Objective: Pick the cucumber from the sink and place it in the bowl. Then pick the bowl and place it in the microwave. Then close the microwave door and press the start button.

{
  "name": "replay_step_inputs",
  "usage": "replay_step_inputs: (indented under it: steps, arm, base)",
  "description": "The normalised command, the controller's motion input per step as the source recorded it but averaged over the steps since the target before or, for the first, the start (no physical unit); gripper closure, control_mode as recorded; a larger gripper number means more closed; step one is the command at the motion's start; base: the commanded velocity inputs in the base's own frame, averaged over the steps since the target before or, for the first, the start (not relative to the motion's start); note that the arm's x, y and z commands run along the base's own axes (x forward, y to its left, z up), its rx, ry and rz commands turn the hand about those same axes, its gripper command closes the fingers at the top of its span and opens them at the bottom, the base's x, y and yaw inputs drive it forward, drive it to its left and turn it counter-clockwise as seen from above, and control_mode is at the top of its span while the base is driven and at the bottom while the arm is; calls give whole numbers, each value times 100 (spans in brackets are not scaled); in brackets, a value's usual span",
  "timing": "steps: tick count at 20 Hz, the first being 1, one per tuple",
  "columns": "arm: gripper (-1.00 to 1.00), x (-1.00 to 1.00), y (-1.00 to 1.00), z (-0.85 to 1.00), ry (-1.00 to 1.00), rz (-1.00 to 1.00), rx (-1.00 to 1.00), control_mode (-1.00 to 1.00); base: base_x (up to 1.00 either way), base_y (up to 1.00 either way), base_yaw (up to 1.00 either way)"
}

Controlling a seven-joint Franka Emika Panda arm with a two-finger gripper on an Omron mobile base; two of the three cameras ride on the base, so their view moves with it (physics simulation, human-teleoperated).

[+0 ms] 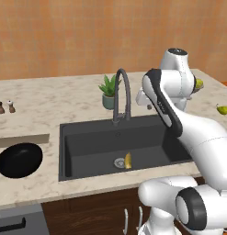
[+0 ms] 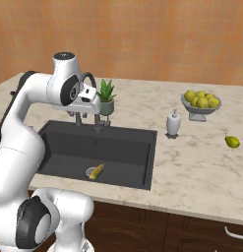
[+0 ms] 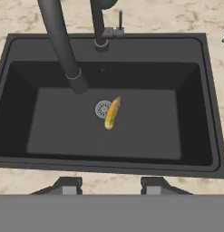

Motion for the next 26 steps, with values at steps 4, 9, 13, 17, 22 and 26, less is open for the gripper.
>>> replay_step_inputs:
  steps: [4, 9, 13, 17, 22, 26]
  arm:
    - [-100, -29, 0, -3, 0, 0, 0, -100]
    - [-100, -67, 0, -19, 0, 0, 0, -100]
    - [-100, -36, -2, -15, 0, 5, 0, -100]
    - [-100, -2, -26, -8, -5, 43, 0, -100]
    - [-100, 0, -40, -15, -21, 61, 4, -100]
    - [-100, 8, -16, -24, -28, 66, 6, -100]
  base:
    - [0, 0, 0]
    - [0, 0, 0]
    - [0, 0, 0]
    - [0, 0, 0]
    - [0, 0, 0]
    - [0, 0, 0]
